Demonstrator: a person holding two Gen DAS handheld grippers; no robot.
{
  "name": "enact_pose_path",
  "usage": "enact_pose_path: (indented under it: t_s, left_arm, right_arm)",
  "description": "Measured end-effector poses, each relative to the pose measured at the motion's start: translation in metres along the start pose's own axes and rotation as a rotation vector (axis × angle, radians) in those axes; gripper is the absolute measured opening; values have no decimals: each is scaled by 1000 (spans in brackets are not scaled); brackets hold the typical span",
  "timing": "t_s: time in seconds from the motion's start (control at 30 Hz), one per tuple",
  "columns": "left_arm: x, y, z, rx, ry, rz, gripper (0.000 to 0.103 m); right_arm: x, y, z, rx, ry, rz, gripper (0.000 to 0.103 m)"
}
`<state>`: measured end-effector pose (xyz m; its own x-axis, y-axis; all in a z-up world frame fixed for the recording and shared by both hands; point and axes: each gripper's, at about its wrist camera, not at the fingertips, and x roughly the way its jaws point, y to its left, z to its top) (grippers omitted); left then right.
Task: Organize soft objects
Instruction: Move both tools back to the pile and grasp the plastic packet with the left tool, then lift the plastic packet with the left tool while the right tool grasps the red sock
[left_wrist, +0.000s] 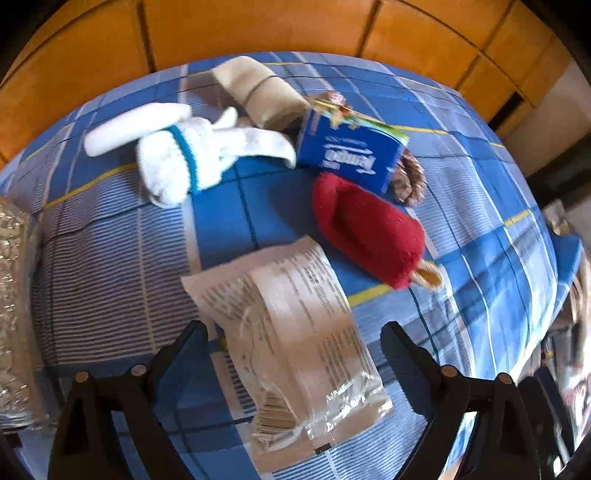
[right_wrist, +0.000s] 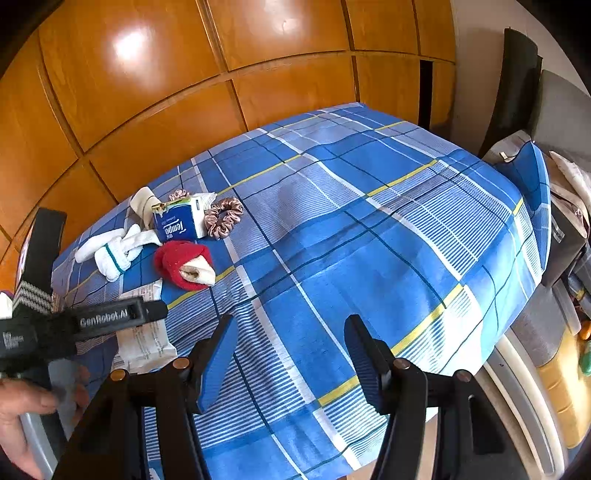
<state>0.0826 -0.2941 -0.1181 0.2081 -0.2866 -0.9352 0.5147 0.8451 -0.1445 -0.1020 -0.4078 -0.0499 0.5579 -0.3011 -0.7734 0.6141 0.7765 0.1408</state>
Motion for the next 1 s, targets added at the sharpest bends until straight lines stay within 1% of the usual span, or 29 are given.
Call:
enact_pose_path:
  t_s: [0.03,0.13,0.2,0.27,0.3,0.33,0.43,0.53,0.57,0.6,0.63,0.77,0.8,0.9,0.93,0.97,1.0]
  left_arm:
    - [1,-2,-4,58,6,-1,78]
    - [-7,1,-15,182,-20,-18,74]
    - [-13,7,-21,219,-34,-14,71]
    - [-16,18,-26,237,-34,-39,65]
    - [-18,23,-29,246,-38,-59,65]
    - [-20,26,-31,259,-37,-63,65]
    - [-22,39,-35,253,-42,-65,66]
    - [-25,51,-41,213,-49,-78,68]
    - [-25,54,-42,204,-48,-85,68]
    - [-25,58,-43,197,-49,-94,68]
    - [-19,47,-38,192,-50,-100,68]
    - [-21,53,-41,181,-75,-120,68]
    - [-22,53,-43,182,-79,-119,68]
    - [-23,55,-44,179,-92,-117,68]
    - [-23,56,-45,176,-94,-117,68]
    - [-23,56,-45,174,-97,-117,68]
    - [-23,57,-45,173,-101,-117,68]
  right_arm:
    - [1,0,0,0,3,-2,61]
    - [2,0,0,4,8,3,61]
    - [3,1,-1,-2,12,4,61]
    - [5,5,-1,-11,34,22,61]
    - [6,8,-1,-16,43,37,61]
    - [7,11,0,-26,51,53,61]
    - [16,28,12,-93,83,124,61]
    - [30,55,31,-229,99,171,61]
    - [37,65,37,-288,103,177,64]
    - [46,77,45,-351,114,174,68]
    - [52,84,47,-390,126,174,68]
    - [88,121,62,-568,206,179,68]
    - [100,130,64,-602,236,168,68]
    - [129,143,66,-638,278,132,68]
    - [135,145,65,-639,292,121,67]
    - [140,146,63,-631,298,114,52]
    - [141,146,61,-620,308,129,36]
